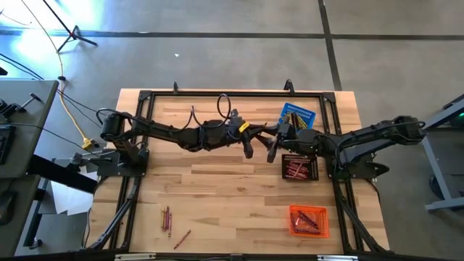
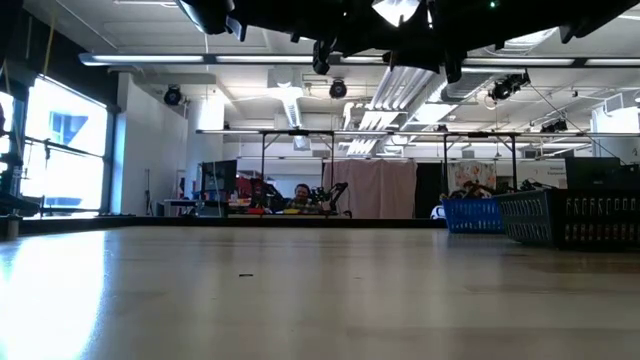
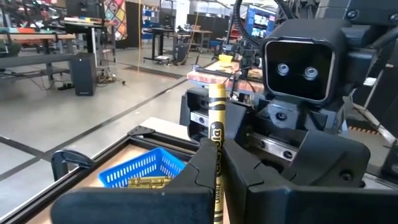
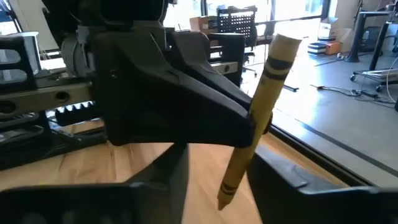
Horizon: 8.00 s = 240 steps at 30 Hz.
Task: Sort crayons
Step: Put the yellow crayon into the blue bin, then put the red crayon into the black bin
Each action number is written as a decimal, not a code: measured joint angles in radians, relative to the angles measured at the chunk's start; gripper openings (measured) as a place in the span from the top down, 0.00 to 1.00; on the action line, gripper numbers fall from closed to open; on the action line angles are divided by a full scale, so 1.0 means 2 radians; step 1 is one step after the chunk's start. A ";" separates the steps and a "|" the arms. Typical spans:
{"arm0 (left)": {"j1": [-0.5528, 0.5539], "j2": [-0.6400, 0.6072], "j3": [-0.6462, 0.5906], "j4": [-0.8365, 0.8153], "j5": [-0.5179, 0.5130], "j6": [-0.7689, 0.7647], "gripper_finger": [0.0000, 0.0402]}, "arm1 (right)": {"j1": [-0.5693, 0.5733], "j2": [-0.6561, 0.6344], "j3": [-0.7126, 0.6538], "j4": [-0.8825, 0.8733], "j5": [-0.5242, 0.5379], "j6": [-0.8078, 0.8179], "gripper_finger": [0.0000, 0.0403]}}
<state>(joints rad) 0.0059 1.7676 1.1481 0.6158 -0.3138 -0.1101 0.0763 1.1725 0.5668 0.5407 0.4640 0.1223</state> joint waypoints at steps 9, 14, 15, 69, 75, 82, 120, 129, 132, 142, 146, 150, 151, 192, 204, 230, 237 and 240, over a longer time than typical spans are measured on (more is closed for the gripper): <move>0.000 0.000 0.000 -0.008 -0.001 0.003 1.00 | -0.014 -0.001 0.000 -0.009 0.006 -0.016 0.95; 0.001 0.000 0.000 -0.009 -0.002 0.015 1.00 | -0.026 -0.005 0.001 -0.022 -0.001 -0.026 0.97; 0.001 0.000 0.000 -0.008 -0.002 0.019 1.00 | -0.030 -0.010 0.001 -0.029 -0.004 -0.026 0.97; -0.076 -0.114 0.000 -0.707 0.129 -0.385 0.83 | -0.197 -0.109 0.000 -0.318 -0.315 0.030 0.85; -0.186 -0.107 -0.002 -0.724 0.166 -0.575 0.83 | -0.117 -0.105 0.000 -0.296 -0.280 0.014 0.85; -0.303 -0.102 -0.002 -0.683 0.178 -0.758 0.83 | -0.073 -0.100 0.000 -0.292 -0.208 0.005 0.85; -0.413 0.082 0.060 -0.642 0.201 -0.864 0.83 | 0.013 0.006 0.000 -0.234 -0.196 0.097 0.85; -0.413 0.083 0.060 -0.643 0.203 -0.863 0.83 | 0.019 0.009 0.000 -0.238 -0.196 0.120 0.85; -0.416 0.088 0.060 -0.642 0.203 -0.867 0.83 | 0.022 0.009 0.000 -0.238 -0.196 0.122 0.85; -0.422 0.124 0.063 -0.650 0.203 -0.869 0.84 | 0.024 0.009 0.000 -0.239 -0.196 0.120 0.85; -0.417 0.125 0.063 -0.668 0.203 -0.861 0.94 | 0.024 0.009 0.000 -0.238 -0.196 0.121 0.85; -0.401 0.123 0.062 -0.666 0.212 -0.832 0.98 | 0.024 0.009 0.000 -0.238 -0.199 0.134 0.85; -0.396 0.121 0.061 -0.664 0.215 -0.822 0.98 | 0.024 0.009 0.000 -0.238 -0.202 0.136 0.85; -0.092 0.046 0.059 -0.375 -0.162 -0.215 1.00 | 0.024 -0.121 0.001 -0.336 -0.164 0.160 0.85; -0.031 0.046 0.060 -0.143 0.036 -0.059 1.00 | 0.029 -0.204 0.001 -0.517 -0.065 0.261 0.85; -0.026 0.046 0.060 -0.084 0.031 -0.044 1.00 | 0.044 -0.120 0.000 -0.269 -0.073 0.183 0.57; -0.030 0.046 0.060 -0.076 0.032 -0.044 1.00 | 0.044 -0.099 0.000 -0.233 -0.061 0.174 0.57; -0.030 0.046 0.060 -0.073 0.034 -0.044 1.00 | 0.044 -0.089 0.000 -0.221 -0.046 0.174 0.59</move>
<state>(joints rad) -0.0536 1.8603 1.2671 0.4697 -0.2455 -0.1974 0.1635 0.9947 0.5675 0.0985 0.3723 0.4695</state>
